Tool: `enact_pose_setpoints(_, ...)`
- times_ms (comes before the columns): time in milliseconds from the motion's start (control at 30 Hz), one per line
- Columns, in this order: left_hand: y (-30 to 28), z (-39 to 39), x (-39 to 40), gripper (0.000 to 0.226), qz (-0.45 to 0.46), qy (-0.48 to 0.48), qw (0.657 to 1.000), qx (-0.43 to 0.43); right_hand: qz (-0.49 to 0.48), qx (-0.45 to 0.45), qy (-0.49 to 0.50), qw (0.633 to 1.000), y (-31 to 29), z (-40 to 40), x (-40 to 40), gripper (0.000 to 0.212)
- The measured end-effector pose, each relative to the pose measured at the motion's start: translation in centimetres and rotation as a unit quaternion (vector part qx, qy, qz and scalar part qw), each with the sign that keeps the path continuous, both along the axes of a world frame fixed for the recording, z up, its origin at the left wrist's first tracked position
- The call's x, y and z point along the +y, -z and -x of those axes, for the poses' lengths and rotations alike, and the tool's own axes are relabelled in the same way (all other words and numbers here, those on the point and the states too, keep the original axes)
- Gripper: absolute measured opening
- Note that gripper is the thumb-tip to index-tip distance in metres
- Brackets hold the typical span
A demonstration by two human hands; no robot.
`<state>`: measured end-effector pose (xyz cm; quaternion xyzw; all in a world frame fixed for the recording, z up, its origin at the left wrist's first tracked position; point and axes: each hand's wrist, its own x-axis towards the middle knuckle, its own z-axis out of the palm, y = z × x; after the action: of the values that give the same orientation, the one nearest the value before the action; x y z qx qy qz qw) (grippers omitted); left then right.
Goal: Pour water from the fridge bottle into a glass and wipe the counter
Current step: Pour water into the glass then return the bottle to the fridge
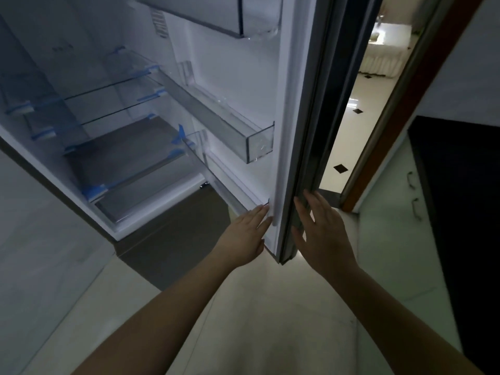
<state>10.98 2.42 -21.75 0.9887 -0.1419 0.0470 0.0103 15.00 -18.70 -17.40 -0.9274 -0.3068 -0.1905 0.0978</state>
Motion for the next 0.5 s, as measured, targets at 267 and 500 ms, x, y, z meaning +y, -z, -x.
enact_pose_setpoints(267, -1.3, -4.9, -3.6, 0.063, -0.055, 0.043, 0.997, 0.027, 0.024, 0.009, 0.058, 0.998, 0.5, -0.5, -3.2, 0.068)
enact_pose_setpoints(500, -2.2, -6.7, -4.3, 0.062, -0.041, 0.036, 0.997, 0.045, 0.017, 0.038, 0.113, 0.993, 0.5, 0.2, -3.7, 0.060)
